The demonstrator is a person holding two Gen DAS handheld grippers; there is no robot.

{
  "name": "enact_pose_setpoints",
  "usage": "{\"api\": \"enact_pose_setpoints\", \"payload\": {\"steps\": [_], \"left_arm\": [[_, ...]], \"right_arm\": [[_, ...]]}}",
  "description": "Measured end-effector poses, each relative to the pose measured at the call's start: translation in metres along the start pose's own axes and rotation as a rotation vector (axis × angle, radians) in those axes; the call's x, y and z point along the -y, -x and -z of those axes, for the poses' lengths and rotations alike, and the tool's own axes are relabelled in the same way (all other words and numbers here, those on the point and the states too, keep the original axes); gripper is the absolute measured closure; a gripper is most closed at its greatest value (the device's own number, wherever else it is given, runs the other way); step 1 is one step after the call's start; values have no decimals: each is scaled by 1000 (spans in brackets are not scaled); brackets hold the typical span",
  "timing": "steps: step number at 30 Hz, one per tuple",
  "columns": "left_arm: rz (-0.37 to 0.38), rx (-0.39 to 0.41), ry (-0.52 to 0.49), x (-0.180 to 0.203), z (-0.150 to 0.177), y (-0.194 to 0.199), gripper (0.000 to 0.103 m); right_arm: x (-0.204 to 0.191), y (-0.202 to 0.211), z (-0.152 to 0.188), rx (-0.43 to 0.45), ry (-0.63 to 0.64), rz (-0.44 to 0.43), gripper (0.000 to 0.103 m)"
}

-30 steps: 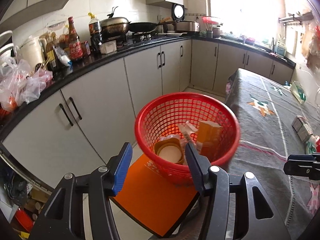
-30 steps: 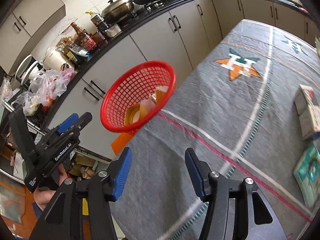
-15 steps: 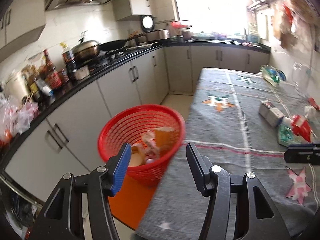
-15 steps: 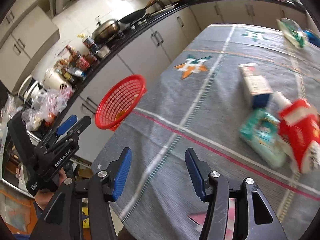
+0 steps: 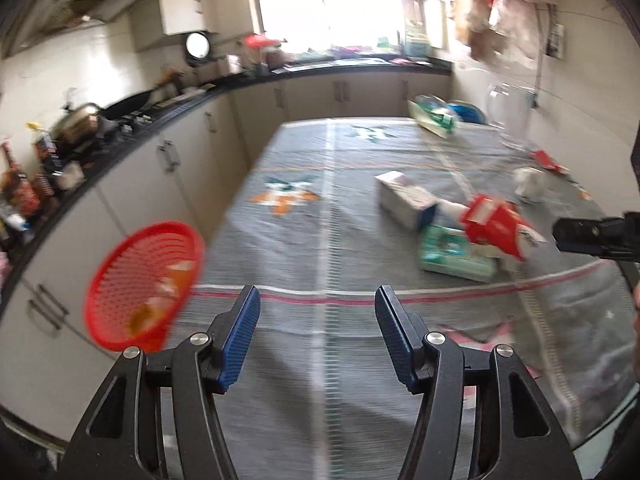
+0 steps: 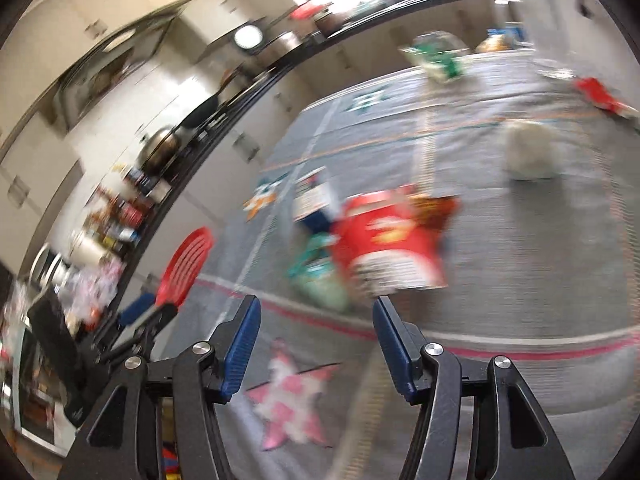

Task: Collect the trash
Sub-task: 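Move both open tools back over the table, then grasp the red-and-white carton with the right tool while the left approaches the tissue pack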

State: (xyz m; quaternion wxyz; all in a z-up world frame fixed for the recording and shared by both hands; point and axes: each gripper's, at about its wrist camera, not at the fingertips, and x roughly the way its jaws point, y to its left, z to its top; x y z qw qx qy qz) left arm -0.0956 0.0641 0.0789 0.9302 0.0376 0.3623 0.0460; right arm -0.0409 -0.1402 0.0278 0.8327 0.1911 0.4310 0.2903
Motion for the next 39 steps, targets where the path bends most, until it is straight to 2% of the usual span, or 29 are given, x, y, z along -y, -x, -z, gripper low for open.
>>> {"api": "enact_pose_setpoints", "payload": {"steps": [5, 7, 10, 14, 19, 21, 22, 24, 31, 34, 37, 39], "left_arm": [[107, -51, -6, 23, -7, -20, 44], [116, -48, -6, 28, -7, -21, 44], [123, -49, -7, 28, -4, -23, 44], [134, -70, -3, 21, 5, -27, 44], [143, -73, 23, 10, 9, -28, 44], [144, -80, 26, 8, 9, -30, 44], [150, -82, 27, 8, 8, -31, 44], [173, -90, 32, 8, 5, -34, 44], [264, -152, 75, 18, -16, -61, 39], [296, -205, 122, 24, -25, -82, 35], [317, -277, 204, 26, -30, -106, 35], [316, -296, 236, 29, -34, -119, 35]], "right_arm": [[36, 11, -9, 18, -79, 52, 38], [42, 10, -14, 10, -101, 60, 38], [44, 0, -19, -11, -145, 25, 37], [37, -18, -26, -39, -99, 75, 37], [40, -38, -28, -60, -149, 43, 38], [41, -42, -25, -42, -173, -4, 56], [41, -44, -24, -35, -174, -28, 76], [38, -40, -22, -4, -159, -86, 83], [33, 3, -20, 144, -124, -145, 86], [38, 22, -17, 192, -133, -134, 86], [43, 34, -16, 213, -143, -142, 86], [44, 38, -14, 219, -143, -145, 86]]}}
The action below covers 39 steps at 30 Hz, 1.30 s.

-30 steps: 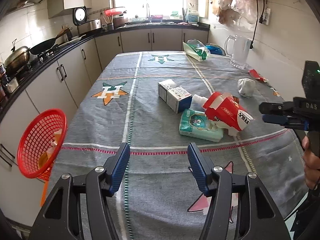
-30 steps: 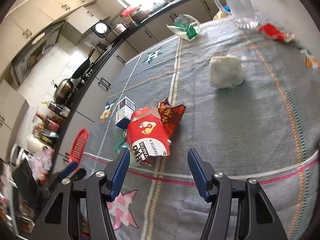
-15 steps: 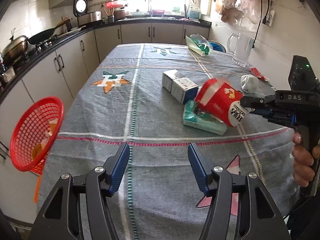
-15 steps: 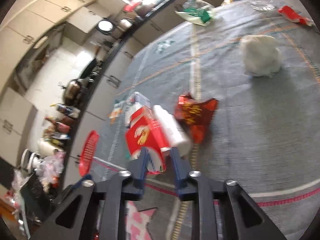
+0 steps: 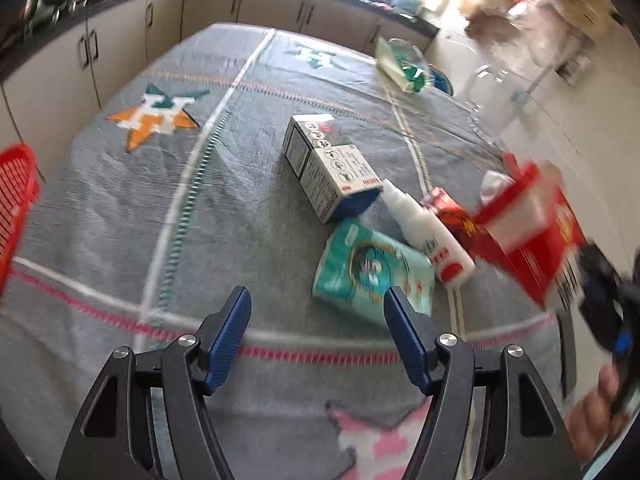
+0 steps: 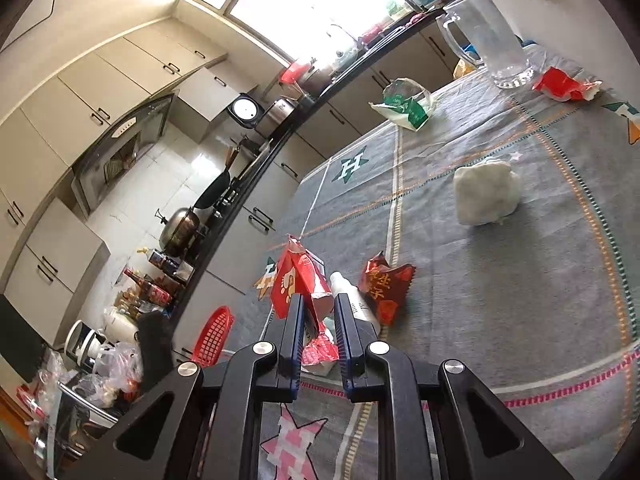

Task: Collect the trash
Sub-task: 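Grasp the red-and-white carton with the right tool while the left approaches the tissue pack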

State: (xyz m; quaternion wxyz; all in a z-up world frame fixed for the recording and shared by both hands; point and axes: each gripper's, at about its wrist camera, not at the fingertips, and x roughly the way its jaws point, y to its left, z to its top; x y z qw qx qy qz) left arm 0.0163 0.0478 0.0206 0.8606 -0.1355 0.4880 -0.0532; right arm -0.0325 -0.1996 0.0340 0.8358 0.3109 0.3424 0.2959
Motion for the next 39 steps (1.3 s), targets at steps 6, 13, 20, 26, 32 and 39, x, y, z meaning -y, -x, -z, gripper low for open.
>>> {"api": "enact_pose_setpoints", "payload": {"steps": [6, 13, 20, 26, 32, 39], "left_arm": [[-2, 14, -95, 22, -6, -15, 35], [182, -28, -336, 62, 37, 11, 35], [107, 67, -422, 58, 20, 23, 32], [109, 20, -595, 82, 22, 3, 27], [30, -9, -688, 99, 25, -20, 26], [-28, 32, -685, 107, 35, -21, 47]], "right_arm": [[2, 3, -1, 0, -8, -3, 86], [11, 8, -5, 8, -27, -8, 86], [15, 16, -9, 38, -42, 5, 87], [19, 20, -10, 38, -49, 33, 87], [24, 14, -2, -23, -39, 69, 87], [23, 6, 11, -88, 14, 105, 75]]}}
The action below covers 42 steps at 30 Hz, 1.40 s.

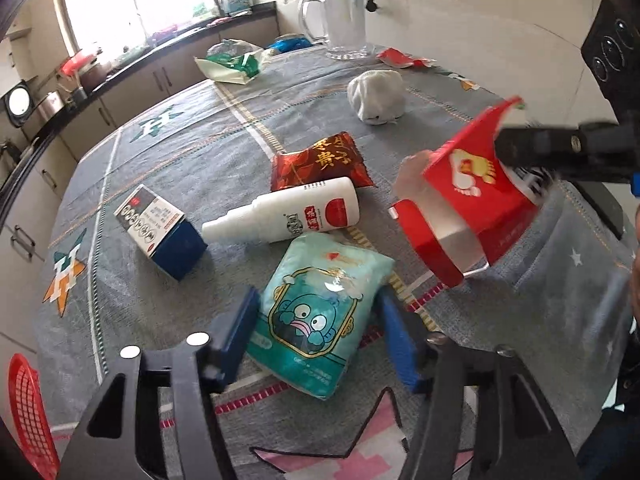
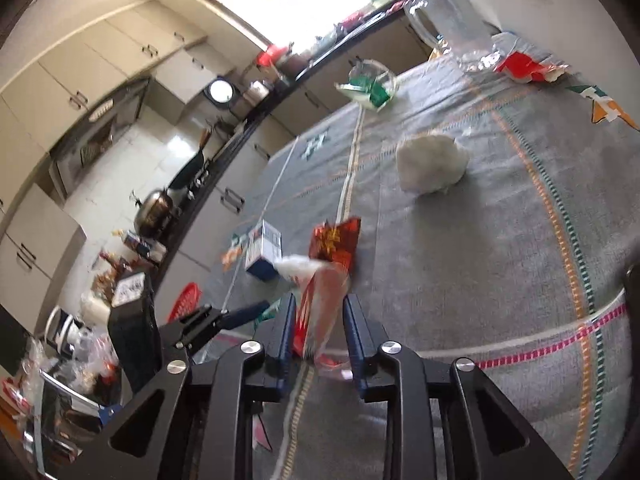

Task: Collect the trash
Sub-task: 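Grasp the red-and-white carton with the right tool while the left approaches the tissue pack, then grasp the teal tissue pack with the left tool, lifting it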

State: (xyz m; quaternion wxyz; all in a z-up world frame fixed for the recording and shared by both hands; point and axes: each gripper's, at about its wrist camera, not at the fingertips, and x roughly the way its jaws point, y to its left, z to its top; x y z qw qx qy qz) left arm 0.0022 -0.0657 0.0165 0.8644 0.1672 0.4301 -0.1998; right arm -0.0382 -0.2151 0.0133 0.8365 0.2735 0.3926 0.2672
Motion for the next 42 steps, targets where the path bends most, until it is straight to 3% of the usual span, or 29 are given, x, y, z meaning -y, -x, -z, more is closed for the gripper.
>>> {"api": "enact_pose_setpoints", "payload": {"steps": [2, 4, 5, 8, 13, 17, 21, 29, 42], "left_arm": [[-16, 16, 12, 2, 2, 2, 55], [-32, 29, 41, 2, 4, 8, 80], [-34, 34, 64, 0, 5, 12, 80], [-41, 52, 131, -8, 11, 23, 84], [-96, 106, 253, -26, 26, 45, 90], [-201, 139, 308, -33, 39, 60, 92], [-258, 151, 329, -39, 50, 68, 93], [-303, 170, 335, -42, 66, 80, 94], [-328, 197, 349, -48, 80, 94, 94]], "right_arm": [[-3, -5, 5, -21, 27, 13, 75], [-4, -6, 11, -23, 45, 12, 77], [-6, -6, 13, -26, 60, 14, 86], [-9, -1, 15, -1, 67, 18, 89], [-18, 13, 11, 62, 87, 41, 89], [-33, 15, 14, 91, 110, 24, 89], [-47, 5, 19, 66, 132, 14, 89], [-68, -14, 28, 20, 173, 11, 89], [-93, -31, 36, -24, 226, 10, 89]]}}
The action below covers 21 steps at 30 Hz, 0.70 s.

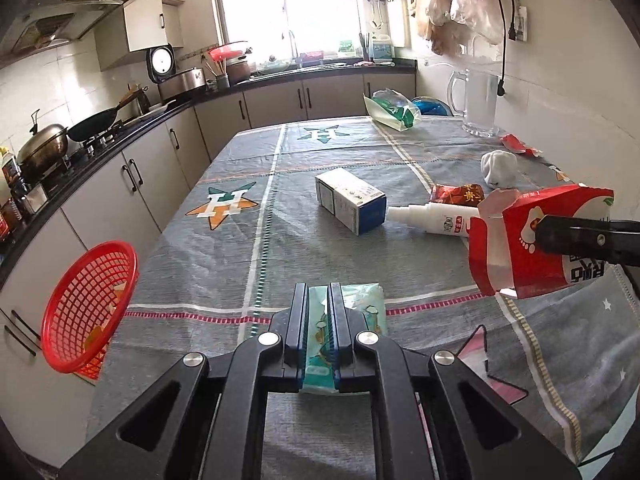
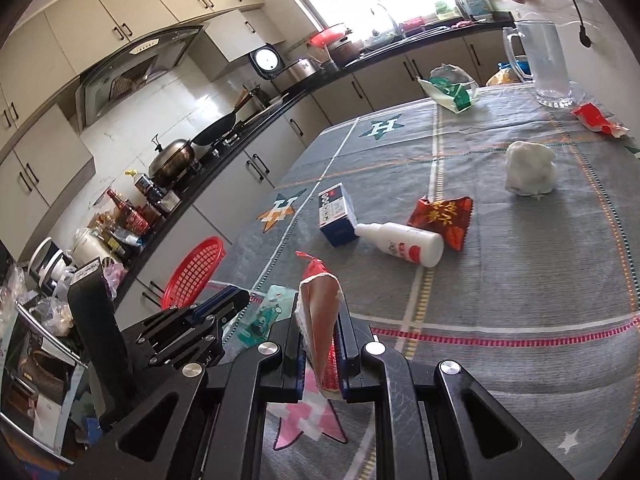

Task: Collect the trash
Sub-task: 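Grasp the teal tissue pack with the left tool, lifting it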

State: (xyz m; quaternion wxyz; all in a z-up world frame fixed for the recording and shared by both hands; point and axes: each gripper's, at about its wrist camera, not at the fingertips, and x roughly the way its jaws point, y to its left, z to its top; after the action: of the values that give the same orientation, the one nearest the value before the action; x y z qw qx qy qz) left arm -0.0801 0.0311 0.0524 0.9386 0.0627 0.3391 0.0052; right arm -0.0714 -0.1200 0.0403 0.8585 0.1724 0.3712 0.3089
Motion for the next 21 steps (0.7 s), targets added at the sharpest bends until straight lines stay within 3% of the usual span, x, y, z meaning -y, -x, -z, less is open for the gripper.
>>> {"api": "enact_pose_setpoints", "payload": {"steps": [12, 16, 17, 18, 19, 20, 21], "left_arm": [[8, -2, 31, -15, 3, 1, 94], [95, -56, 59, -24, 3, -3, 94], [100, -70, 58, -25, 4, -5, 91], [106, -91, 58, -25, 5, -8, 71], [114, -99, 64, -25, 6, -9, 43], [124, -102, 71, -25, 7, -10, 35], [128, -102, 67, -23, 8, -11, 35]], "right_arm": [[-13, -11, -1, -18, 21, 4, 89], [-12, -8, -3, -8, 13, 8, 89], [-12, -8, -2, -8, 11, 9, 89], [-11, -7, -3, -6, 8, 7, 89], [-11, -6, -2, -3, 8, 5, 89], [-11, -6, -2, -1, 9, 3, 90], [-10, -6, -1, -1, 7, 0, 90]]}}
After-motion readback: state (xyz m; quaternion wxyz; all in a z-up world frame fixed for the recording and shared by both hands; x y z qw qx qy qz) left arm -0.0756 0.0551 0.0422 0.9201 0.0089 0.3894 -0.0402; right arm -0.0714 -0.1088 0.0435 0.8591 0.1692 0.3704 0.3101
